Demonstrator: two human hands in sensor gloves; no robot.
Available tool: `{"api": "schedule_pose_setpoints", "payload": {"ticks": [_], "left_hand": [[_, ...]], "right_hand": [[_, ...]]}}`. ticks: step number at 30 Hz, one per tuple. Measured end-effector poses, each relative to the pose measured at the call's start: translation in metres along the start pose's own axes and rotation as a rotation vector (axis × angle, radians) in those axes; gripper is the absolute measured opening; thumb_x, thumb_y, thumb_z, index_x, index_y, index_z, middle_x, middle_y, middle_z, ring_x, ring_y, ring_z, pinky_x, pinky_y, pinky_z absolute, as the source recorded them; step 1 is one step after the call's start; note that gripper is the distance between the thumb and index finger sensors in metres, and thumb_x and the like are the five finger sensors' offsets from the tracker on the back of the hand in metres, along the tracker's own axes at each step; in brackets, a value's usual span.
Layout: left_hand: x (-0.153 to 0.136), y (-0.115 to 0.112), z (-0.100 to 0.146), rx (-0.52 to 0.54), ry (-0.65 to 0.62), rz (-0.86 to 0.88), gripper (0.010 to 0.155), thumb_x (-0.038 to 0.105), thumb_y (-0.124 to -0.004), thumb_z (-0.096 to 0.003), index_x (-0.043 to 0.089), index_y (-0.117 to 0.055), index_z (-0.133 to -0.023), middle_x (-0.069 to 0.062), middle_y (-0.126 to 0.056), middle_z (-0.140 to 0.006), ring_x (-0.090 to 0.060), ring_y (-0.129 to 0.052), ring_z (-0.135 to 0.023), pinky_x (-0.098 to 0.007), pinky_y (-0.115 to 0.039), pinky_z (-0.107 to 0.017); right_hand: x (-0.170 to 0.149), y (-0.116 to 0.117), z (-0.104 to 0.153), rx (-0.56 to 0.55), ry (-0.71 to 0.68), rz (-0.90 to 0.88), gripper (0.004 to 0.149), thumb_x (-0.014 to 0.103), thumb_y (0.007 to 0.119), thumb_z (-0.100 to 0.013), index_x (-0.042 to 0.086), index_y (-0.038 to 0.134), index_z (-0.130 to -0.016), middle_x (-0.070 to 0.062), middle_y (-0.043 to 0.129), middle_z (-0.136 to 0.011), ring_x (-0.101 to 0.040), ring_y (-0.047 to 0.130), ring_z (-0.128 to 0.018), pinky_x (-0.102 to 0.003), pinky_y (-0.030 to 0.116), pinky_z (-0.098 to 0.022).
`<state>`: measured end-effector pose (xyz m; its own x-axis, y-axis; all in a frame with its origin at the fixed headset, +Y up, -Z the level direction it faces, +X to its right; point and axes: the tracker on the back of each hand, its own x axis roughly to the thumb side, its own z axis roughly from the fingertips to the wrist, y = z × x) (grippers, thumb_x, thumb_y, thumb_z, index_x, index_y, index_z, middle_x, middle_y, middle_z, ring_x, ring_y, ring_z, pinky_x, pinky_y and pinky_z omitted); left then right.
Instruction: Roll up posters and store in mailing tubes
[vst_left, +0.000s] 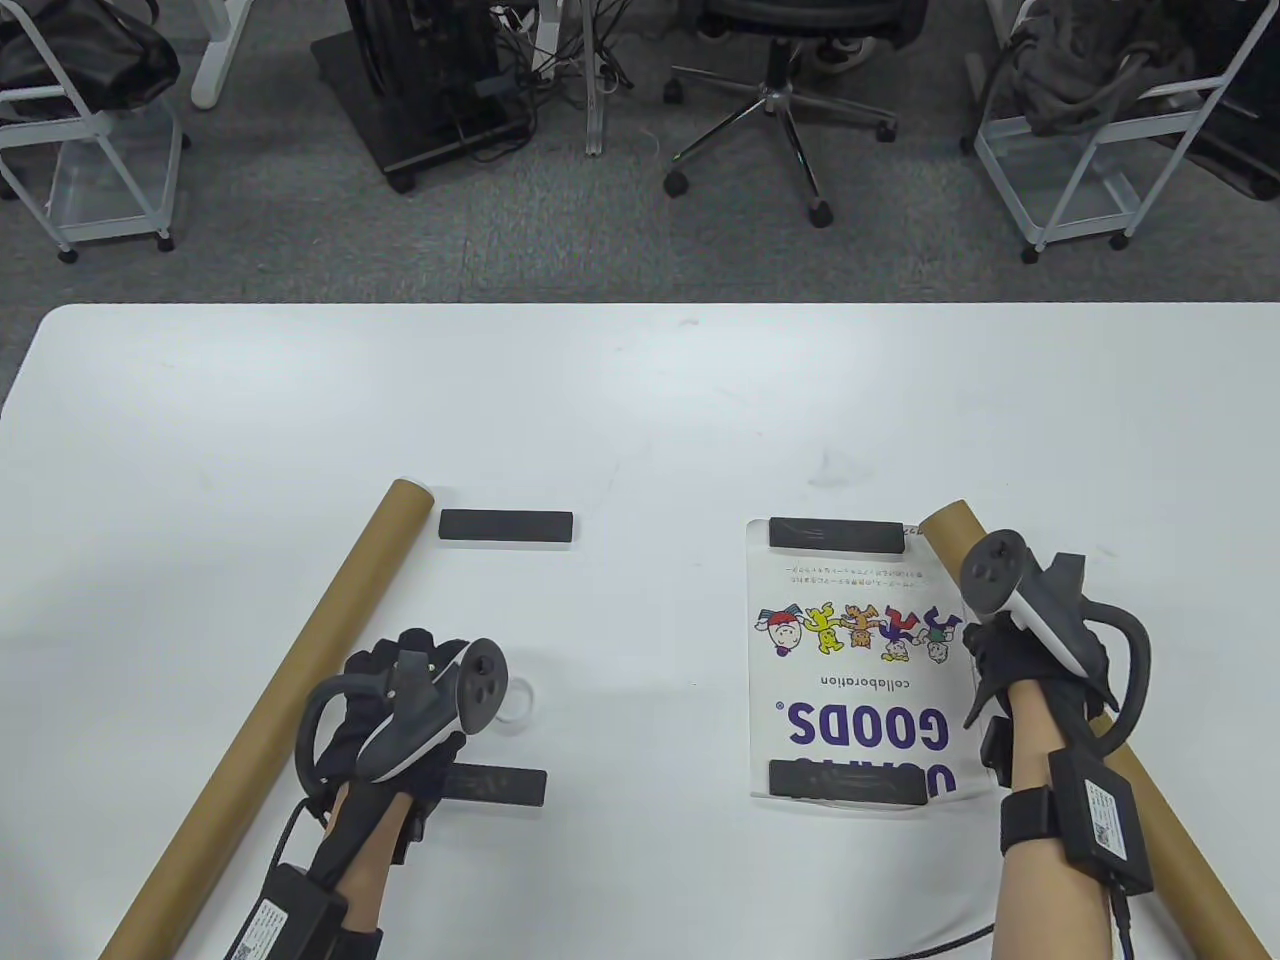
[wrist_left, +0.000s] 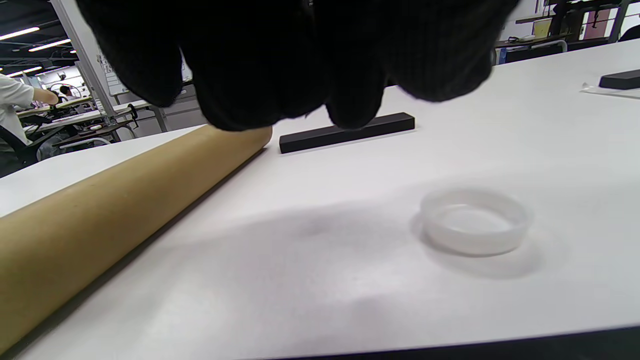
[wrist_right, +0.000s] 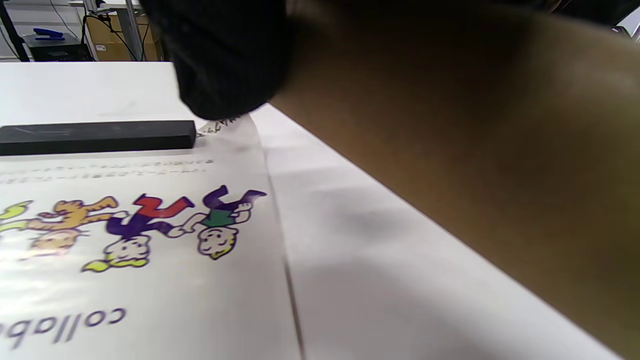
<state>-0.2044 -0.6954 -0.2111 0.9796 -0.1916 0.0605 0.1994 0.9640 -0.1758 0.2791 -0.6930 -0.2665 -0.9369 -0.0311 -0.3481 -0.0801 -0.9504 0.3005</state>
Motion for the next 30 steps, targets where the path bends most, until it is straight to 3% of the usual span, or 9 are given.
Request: {"api": "schedule_pose_setpoints", "payload": {"ticks": [21,26,30], "left_hand": [[-0.001,-0.001,-0.001,-0.009,0.014,-0.011,0.056,0.05,-0.074,-0.0509,0.029,-0.077,-0.103,-0.003,-0.082,-0.098,-0.03,-0.089,-0.084,-0.06,-0.068,-0.077],[-0.001,0.0,-0.002,-0.006,0.016,-0.01,0.057,0.05,-0.074,-0.0508,0.029,-0.076,-0.103,-0.004,-0.081,-0.099,-0.031,-0.088,-0.084,-0.06,-0.067,-0.077],[-0.001,0.0,-0.003,0.0,0.013,-0.007,0.057,0.05,-0.074,-0.0508,0.029,-0.075,-0.104,-0.004,-0.081,-0.1,-0.031,-0.088,-0.085,-0.06,-0.067,-0.077]], "right_hand": [[-0.038,0.048,-0.044,0.089,0.085,0.075,0.091,0.034,0.078,-0.051,0.009,0.015,-0.112,-0.024,0.053,-0.114,-0.051,0.068,-0.096,-0.065,0.065,-0.068],[-0.038,0.047,-0.043,0.077,0.081,0.071,0.093,0.036,0.077,-0.05,0.007,0.015,-0.112,-0.026,0.05,-0.116,-0.054,0.066,-0.097,-0.068,0.062,-0.068],[-0.031,0.03,-0.038,0.052,0.067,0.071,0.092,0.04,0.075,-0.05,0.007,0.016,-0.113,-0.029,0.043,-0.118,-0.059,0.059,-0.1,-0.072,0.058,-0.069]]}}
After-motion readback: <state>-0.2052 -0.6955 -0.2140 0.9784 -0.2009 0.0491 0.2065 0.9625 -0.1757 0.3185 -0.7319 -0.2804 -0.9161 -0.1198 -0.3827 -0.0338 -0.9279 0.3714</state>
